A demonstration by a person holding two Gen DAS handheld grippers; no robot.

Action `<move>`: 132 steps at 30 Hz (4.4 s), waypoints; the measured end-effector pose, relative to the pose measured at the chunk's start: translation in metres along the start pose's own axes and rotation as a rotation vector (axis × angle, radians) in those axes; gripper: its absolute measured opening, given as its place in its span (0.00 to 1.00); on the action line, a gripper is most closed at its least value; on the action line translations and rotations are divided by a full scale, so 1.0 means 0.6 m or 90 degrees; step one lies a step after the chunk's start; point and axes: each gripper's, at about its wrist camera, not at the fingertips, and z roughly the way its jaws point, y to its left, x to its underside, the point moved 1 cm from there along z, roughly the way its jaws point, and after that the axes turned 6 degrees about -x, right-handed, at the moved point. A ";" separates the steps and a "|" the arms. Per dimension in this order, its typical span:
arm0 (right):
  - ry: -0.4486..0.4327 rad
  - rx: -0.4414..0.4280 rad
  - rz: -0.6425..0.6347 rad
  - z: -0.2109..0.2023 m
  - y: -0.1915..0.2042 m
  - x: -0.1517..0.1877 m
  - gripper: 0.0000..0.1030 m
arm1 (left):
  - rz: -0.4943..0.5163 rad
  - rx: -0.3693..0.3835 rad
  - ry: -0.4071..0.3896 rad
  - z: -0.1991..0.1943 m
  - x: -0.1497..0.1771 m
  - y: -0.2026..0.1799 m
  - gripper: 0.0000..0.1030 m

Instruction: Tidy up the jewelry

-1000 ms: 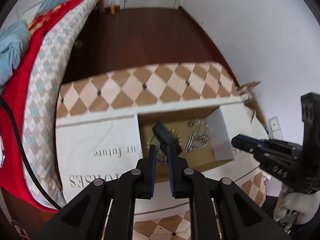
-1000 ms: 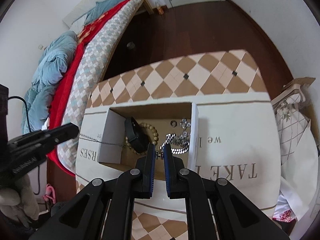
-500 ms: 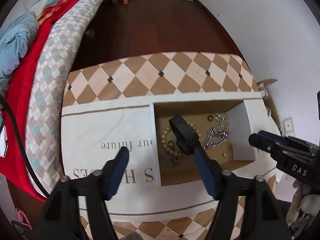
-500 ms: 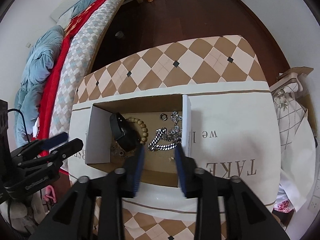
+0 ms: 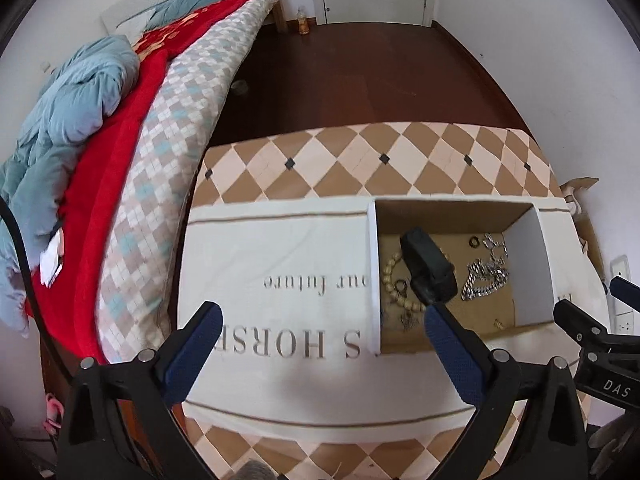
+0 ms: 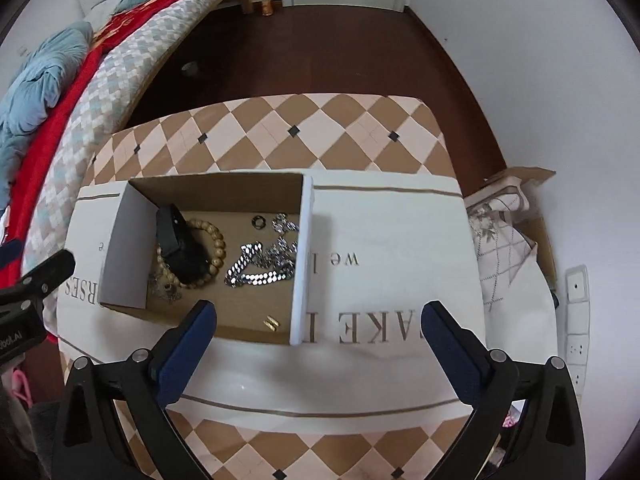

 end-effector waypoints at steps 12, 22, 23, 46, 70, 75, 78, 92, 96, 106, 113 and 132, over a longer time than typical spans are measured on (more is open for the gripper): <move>-0.091 0.011 -0.007 -0.132 0.016 0.052 1.00 | -0.038 0.003 -0.055 -0.108 0.057 0.015 1.00; -0.191 0.009 -0.025 -0.292 0.034 0.120 1.00 | -0.062 0.029 -0.136 -0.255 0.112 0.030 1.00; -0.199 0.011 -0.027 -0.307 0.035 0.128 1.00 | -0.062 0.032 -0.146 -0.273 0.118 0.033 1.00; -0.311 -0.006 -0.049 -0.534 0.056 0.268 1.00 | -0.097 0.064 -0.217 -0.470 0.231 0.070 1.00; -0.270 0.025 -0.027 -0.425 0.022 0.118 1.00 | -0.086 0.028 -0.166 -0.359 0.108 0.043 1.00; -0.244 0.025 -0.022 -0.379 0.017 0.092 1.00 | -0.079 0.018 -0.153 -0.326 0.083 0.036 1.00; -0.232 0.027 -0.025 -0.359 0.019 0.082 1.00 | -0.077 0.016 -0.144 -0.307 0.073 0.033 1.00; -0.203 0.028 -0.033 -0.318 0.023 0.060 1.00 | -0.078 0.019 -0.115 -0.270 0.064 0.028 1.00; -0.201 0.027 -0.034 -0.316 0.024 0.060 1.00 | -0.079 0.018 -0.118 -0.270 0.065 0.029 1.00; -0.200 0.021 -0.043 -0.320 0.035 0.067 1.00 | -0.081 0.010 -0.121 -0.276 0.070 0.038 1.00; -0.201 0.016 -0.046 -0.324 0.040 0.070 1.00 | -0.081 0.006 -0.124 -0.281 0.072 0.039 1.00; -0.202 0.005 -0.040 -0.332 0.035 0.073 1.00 | -0.080 -0.001 -0.137 -0.298 0.068 0.033 1.00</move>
